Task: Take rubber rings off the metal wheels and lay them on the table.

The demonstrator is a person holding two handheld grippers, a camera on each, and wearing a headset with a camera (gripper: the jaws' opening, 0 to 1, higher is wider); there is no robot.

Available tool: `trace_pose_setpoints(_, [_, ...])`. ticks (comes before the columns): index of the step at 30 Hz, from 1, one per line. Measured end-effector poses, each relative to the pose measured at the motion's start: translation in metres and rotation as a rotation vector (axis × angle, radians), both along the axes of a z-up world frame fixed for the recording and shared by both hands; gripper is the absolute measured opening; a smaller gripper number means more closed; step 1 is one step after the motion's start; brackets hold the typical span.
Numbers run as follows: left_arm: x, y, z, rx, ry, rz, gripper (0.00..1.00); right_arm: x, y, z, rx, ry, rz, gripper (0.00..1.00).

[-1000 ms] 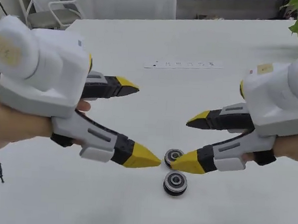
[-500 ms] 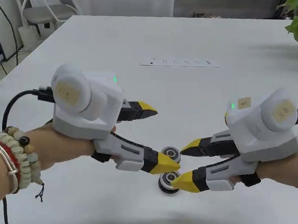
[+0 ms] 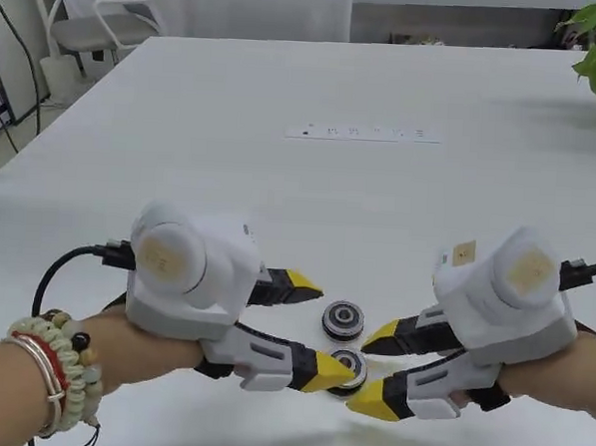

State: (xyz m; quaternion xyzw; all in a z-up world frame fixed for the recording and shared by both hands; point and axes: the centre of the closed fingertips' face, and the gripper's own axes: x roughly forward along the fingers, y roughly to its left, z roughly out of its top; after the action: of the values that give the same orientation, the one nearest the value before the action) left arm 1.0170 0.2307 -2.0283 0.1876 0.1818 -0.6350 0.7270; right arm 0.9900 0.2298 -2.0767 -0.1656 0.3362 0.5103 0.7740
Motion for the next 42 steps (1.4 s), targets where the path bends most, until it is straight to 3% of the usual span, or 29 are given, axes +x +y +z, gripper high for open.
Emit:
trace_pose_setpoints(8, [-0.004,-0.005,-0.003,-0.019,0.028,0.001,0.32,0.001,0.0,-0.002,-0.017,-0.013,0.004,0.32])
trace_pose_setpoints(17, [-0.01,-0.009,-0.023,0.029,0.035,-0.023,0.24,0.006,-0.002,0.001,0.011,-0.012,-0.032,0.27])
trace_pose_setpoints(23, [-0.012,-0.01,-0.029,0.034,0.055,-0.028,0.19,0.008,-0.003,0.0,0.005,-0.028,-0.03,0.24])
trace_pose_setpoints(42, [-0.013,-0.01,-0.03,0.038,0.012,-0.056,0.13,0.009,-0.005,0.0,0.006,-0.026,-0.032,0.21])
